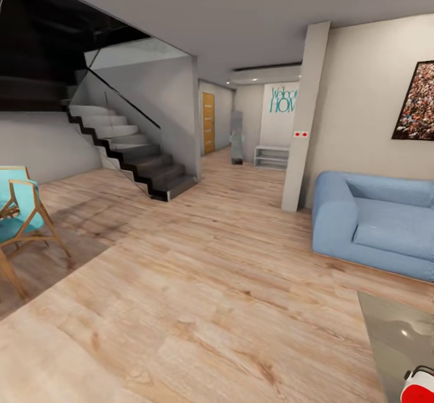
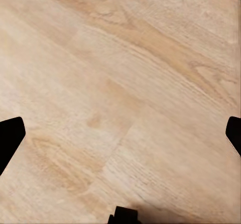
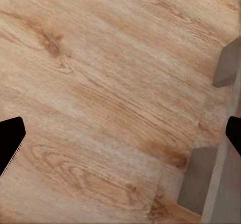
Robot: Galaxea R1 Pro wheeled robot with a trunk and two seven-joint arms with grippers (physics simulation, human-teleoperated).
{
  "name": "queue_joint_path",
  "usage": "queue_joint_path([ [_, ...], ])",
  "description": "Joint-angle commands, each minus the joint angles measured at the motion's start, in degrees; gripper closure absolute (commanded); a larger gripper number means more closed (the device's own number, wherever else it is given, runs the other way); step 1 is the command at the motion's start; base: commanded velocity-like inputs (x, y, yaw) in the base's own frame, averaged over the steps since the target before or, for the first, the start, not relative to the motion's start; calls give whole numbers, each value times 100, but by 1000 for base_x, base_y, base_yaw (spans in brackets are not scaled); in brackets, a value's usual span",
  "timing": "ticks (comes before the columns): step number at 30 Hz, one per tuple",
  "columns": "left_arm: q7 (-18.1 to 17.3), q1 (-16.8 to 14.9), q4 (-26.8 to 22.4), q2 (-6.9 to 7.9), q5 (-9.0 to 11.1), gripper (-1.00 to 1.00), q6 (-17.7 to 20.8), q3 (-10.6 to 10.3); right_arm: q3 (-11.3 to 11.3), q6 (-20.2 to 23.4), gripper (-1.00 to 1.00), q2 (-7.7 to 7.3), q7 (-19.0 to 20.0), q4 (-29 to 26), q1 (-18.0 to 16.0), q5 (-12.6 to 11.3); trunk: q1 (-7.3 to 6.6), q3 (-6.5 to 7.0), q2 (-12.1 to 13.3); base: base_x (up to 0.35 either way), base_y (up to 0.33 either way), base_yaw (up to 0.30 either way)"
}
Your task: Turn on the radio receiver that's on the table in the living room.
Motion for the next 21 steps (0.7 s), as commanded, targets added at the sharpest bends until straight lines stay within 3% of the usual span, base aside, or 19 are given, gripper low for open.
queue_joint_path([
  [1,0,0,0,0,0,-100,0,0,0,0,-100,0,0,0,0,-1,0,5,0,272,225,-251],
  [21,7,0,0,0,0,-100,-5,0,-6,0,-100,0,0,-3,0,-12,0,105,0,272,215,-251],
])
